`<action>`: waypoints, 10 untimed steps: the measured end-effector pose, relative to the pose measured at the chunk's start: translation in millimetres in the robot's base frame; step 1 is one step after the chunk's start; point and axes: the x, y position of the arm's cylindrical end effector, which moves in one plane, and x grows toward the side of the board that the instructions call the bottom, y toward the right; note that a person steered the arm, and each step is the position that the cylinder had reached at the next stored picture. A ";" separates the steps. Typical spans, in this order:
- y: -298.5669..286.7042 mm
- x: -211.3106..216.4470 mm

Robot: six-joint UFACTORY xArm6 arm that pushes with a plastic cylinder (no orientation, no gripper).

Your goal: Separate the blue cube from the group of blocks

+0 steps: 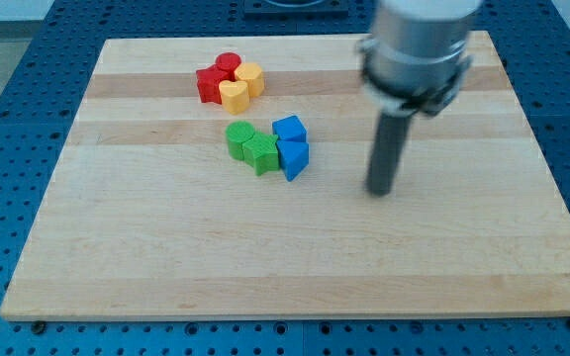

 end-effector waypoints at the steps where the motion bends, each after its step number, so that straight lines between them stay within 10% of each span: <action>1: -92.3 22.8; 4: -181.0 -90.2; 10: 97.7 -103.5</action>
